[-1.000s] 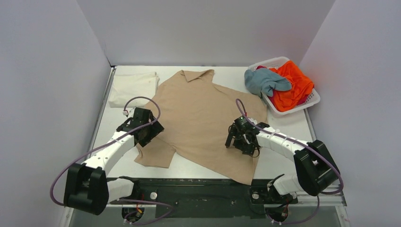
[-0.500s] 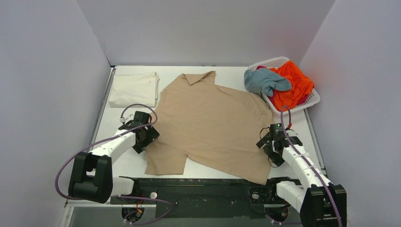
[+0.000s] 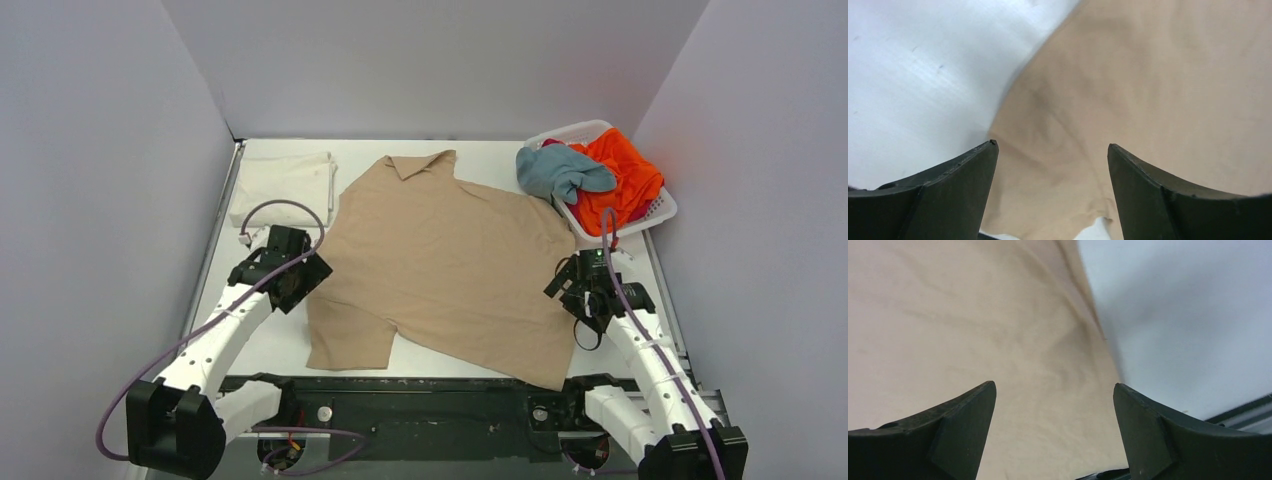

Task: Fold and stack the t-shirts
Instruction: Flatten out the tshirt

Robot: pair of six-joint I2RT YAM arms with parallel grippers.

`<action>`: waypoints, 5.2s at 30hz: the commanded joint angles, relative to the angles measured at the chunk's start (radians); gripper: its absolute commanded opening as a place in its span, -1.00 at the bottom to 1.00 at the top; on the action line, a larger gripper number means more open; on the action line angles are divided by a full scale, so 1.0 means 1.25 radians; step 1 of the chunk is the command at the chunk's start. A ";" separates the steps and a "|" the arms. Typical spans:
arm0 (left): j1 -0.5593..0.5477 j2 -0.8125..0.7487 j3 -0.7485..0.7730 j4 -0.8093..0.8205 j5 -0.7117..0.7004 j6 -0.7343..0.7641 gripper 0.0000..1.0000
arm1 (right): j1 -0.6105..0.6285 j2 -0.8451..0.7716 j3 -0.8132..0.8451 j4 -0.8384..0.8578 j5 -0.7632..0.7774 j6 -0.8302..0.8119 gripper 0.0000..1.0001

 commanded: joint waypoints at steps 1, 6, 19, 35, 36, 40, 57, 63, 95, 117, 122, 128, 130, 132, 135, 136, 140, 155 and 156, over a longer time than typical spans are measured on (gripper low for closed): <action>-0.054 0.001 0.101 0.088 0.035 0.037 0.82 | 0.087 0.020 0.054 0.042 -0.027 -0.048 0.64; -0.123 0.179 0.151 0.276 0.112 0.083 0.82 | 0.203 0.201 0.122 0.128 -0.024 -0.045 0.64; -0.108 0.397 0.127 0.152 0.007 0.058 0.82 | 0.305 0.584 0.348 0.161 -0.044 -0.086 0.63; -0.079 -0.093 -0.081 -0.210 -0.115 -0.149 0.82 | 0.426 0.833 0.620 0.128 -0.106 -0.108 0.62; -0.079 -0.106 -0.072 -0.204 -0.109 -0.131 0.82 | 0.427 0.836 0.628 0.119 -0.106 -0.112 0.62; -0.081 -0.115 -0.012 -0.126 -0.054 -0.078 0.82 | 0.411 0.805 0.629 0.079 -0.064 -0.130 0.63; -0.073 0.482 0.289 0.234 0.046 0.104 0.82 | 0.113 0.711 0.460 0.069 0.009 -0.257 0.62; -0.026 0.524 0.234 0.259 0.058 0.097 0.83 | 0.044 0.716 0.441 0.082 0.077 -0.257 0.62; 0.014 0.392 0.360 0.267 0.150 0.165 0.82 | 0.193 0.588 0.531 0.125 -0.091 -0.244 0.43; 0.040 0.759 0.553 0.270 0.170 0.182 0.82 | 0.033 0.921 0.709 0.055 0.019 -0.183 0.44; 0.060 0.756 0.545 0.273 0.175 0.186 0.82 | 0.000 0.893 0.668 0.065 0.077 -0.187 0.48; 0.059 0.742 0.550 0.279 0.196 0.196 0.82 | 0.008 0.843 0.695 0.059 0.082 -0.208 0.48; 0.056 0.732 0.552 0.285 0.198 0.197 0.83 | 0.022 0.812 0.699 0.055 0.087 -0.221 0.48; 0.053 0.719 0.558 0.285 0.214 0.200 0.82 | 0.045 0.781 0.699 0.046 0.101 -0.238 0.48; 0.043 0.698 0.576 0.283 0.228 0.202 0.82 | 0.096 0.724 0.686 0.034 0.154 -0.251 0.50; 0.041 0.691 0.585 0.281 0.230 0.203 0.82 | 0.106 0.704 0.683 0.032 0.167 -0.253 0.50; 0.028 0.686 0.619 0.280 0.219 0.199 0.82 | 0.176 0.662 0.662 0.031 0.173 -0.241 0.51; 0.028 0.908 0.898 0.257 0.184 0.208 0.82 | 0.351 0.749 0.461 0.185 -0.050 -0.158 0.44; 0.031 0.915 0.908 0.240 0.178 0.208 0.82 | 0.350 0.752 0.456 0.185 -0.047 -0.160 0.44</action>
